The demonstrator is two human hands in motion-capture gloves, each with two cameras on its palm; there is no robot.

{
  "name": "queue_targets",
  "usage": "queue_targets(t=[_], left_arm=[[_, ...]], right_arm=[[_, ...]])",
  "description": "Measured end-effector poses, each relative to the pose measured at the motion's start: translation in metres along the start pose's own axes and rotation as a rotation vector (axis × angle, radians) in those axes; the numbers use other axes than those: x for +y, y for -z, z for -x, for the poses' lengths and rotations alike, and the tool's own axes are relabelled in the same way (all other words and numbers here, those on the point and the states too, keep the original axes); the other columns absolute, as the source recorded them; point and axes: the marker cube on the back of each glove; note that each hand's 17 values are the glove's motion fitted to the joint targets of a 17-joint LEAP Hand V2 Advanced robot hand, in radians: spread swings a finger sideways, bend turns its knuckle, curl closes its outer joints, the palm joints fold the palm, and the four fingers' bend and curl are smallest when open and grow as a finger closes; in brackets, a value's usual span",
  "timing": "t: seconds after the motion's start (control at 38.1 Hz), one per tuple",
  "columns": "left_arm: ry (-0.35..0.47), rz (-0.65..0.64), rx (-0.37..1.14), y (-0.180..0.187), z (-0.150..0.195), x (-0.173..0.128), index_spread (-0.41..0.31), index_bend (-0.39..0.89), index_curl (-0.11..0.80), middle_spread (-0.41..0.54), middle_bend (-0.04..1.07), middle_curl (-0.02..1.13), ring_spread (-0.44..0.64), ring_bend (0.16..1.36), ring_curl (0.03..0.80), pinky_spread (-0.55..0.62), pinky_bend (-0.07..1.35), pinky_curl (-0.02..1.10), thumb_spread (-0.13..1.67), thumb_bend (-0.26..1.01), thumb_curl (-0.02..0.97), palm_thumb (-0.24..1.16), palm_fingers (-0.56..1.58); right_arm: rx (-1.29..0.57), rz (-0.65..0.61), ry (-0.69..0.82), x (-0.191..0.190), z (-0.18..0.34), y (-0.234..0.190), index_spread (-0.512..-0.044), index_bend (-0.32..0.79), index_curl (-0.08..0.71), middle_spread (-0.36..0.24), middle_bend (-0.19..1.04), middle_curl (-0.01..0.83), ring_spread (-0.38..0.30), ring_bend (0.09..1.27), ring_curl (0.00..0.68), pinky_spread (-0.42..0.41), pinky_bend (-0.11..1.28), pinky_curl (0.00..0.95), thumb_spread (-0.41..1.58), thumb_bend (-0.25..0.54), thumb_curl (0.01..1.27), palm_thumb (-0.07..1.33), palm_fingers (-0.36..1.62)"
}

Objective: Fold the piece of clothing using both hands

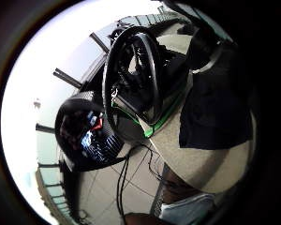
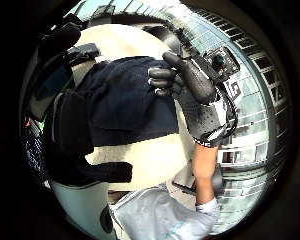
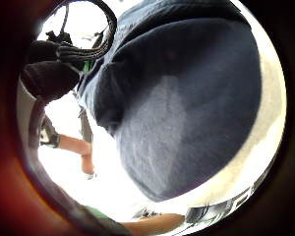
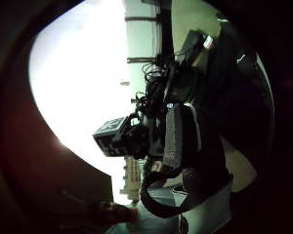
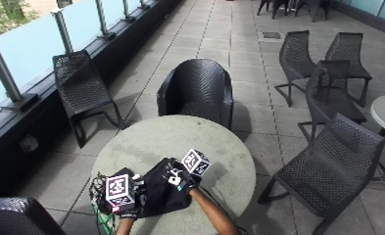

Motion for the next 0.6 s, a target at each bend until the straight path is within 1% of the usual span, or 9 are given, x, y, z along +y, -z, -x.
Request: queue_targets(t=[0.05, 0.08, 0.13, 0.18, 0.26, 0.32, 0.45, 0.53, 0.6], left_arm=[[-0.013, 0.007, 0.009, -0.001, -0.007, -0.001, -0.136, 0.15, 0.365, -0.031, 0.17, 0.34, 0.06, 0.51, 0.358, 0.18, 0.26, 0.43, 1.45, 0.00, 0.315, 0.45, 0.62], [-0.026, 0.007, 0.011, -0.002, -0.013, -0.002, -0.136, 0.15, 0.365, -0.034, 0.17, 0.34, 0.06, 0.51, 0.358, 0.18, 0.26, 0.43, 1.45, 0.00, 0.317, 0.46, 0.62], [-0.060, -0.001, 0.010, -0.006, -0.027, -0.006, -0.136, 0.15, 0.364, -0.035, 0.17, 0.34, 0.06, 0.50, 0.357, 0.18, 0.26, 0.43, 1.44, 0.00, 0.318, 0.46, 0.62], [-0.090, -0.018, 0.002, -0.012, -0.041, -0.012, -0.135, 0.15, 0.363, -0.036, 0.17, 0.34, 0.06, 0.50, 0.356, 0.18, 0.26, 0.43, 1.44, 0.00, 0.319, 0.46, 0.62], [-0.124, -0.028, 0.001, -0.022, -0.060, -0.020, -0.135, 0.15, 0.362, -0.036, 0.17, 0.34, 0.06, 0.50, 0.356, 0.18, 0.26, 0.43, 1.44, 0.00, 0.319, 0.46, 0.62], [-0.157, -0.016, 0.013, -0.024, -0.075, -0.020, -0.135, 0.15, 0.361, -0.036, 0.17, 0.34, 0.06, 0.50, 0.356, 0.19, 0.26, 0.43, 1.44, -0.01, 0.320, 0.46, 0.62], [-0.228, 0.028, 0.042, -0.032, -0.102, -0.016, -0.135, 0.15, 0.361, -0.040, 0.17, 0.34, 0.06, 0.50, 0.355, 0.20, 0.25, 0.43, 1.44, 0.00, 0.323, 0.47, 0.62], [-0.247, 0.048, 0.039, -0.035, -0.109, -0.013, -0.135, 0.15, 0.361, -0.041, 0.17, 0.34, 0.06, 0.50, 0.354, 0.20, 0.24, 0.43, 1.43, 0.00, 0.325, 0.47, 0.62], [-0.253, 0.069, 0.033, -0.039, -0.109, -0.013, -0.135, 0.15, 0.361, -0.041, 0.16, 0.34, 0.06, 0.50, 0.353, 0.20, 0.24, 0.43, 1.43, 0.00, 0.327, 0.47, 0.62]], right_arm=[[0.110, -0.054, -0.027, 0.006, -0.012, 0.021, -0.278, 0.01, 0.141, -0.140, 0.48, 0.497, -0.139, 0.75, 0.474, -0.060, 0.67, 0.464, 1.05, -0.038, 0.49, 0.64, 0.67], [0.203, -0.093, -0.041, 0.008, -0.022, 0.034, -0.277, 0.03, 0.140, -0.128, 0.48, 0.494, -0.122, 0.72, 0.460, -0.038, 0.66, 0.451, 1.08, -0.033, 0.49, 0.63, 0.65], [0.445, -0.198, -0.052, 0.008, -0.049, 0.063, -0.290, 0.14, 0.171, -0.101, 0.44, 0.481, -0.087, 0.63, 0.433, 0.018, 0.60, 0.432, 1.13, -0.028, 0.47, 0.61, 0.57], [0.663, -0.306, -0.055, 0.009, -0.070, 0.088, -0.292, 0.15, 0.184, -0.088, 0.43, 0.473, -0.059, 0.59, 0.417, 0.063, 0.58, 0.422, 1.17, -0.028, 0.45, 0.59, 0.55], [0.838, -0.414, -0.084, 0.025, -0.078, 0.114, -0.300, 0.14, 0.196, -0.074, 0.41, 0.461, -0.030, 0.54, 0.394, 0.121, 0.54, 0.401, 1.21, -0.026, 0.43, 0.56, 0.52], [0.878, -0.451, -0.104, 0.039, -0.077, 0.127, -0.304, 0.14, 0.200, -0.072, 0.39, 0.451, -0.017, 0.50, 0.378, 0.153, 0.53, 0.389, 1.23, -0.023, 0.42, 0.55, 0.47], [0.885, -0.508, -0.119, 0.067, -0.073, 0.147, -0.311, 0.16, 0.227, -0.065, 0.35, 0.430, 0.018, 0.43, 0.350, 0.199, 0.49, 0.369, 1.27, -0.017, 0.40, 0.53, 0.40], [0.914, -0.548, -0.116, 0.072, -0.078, 0.151, -0.318, 0.15, 0.233, -0.064, 0.33, 0.420, 0.035, 0.40, 0.335, 0.215, 0.47, 0.357, 1.28, -0.015, 0.39, 0.53, 0.40], [0.924, -0.560, -0.114, 0.077, -0.080, 0.150, -0.320, 0.14, 0.237, -0.055, 0.32, 0.415, 0.045, 0.39, 0.327, 0.226, 0.45, 0.350, 1.29, -0.014, 0.38, 0.53, 0.40]])
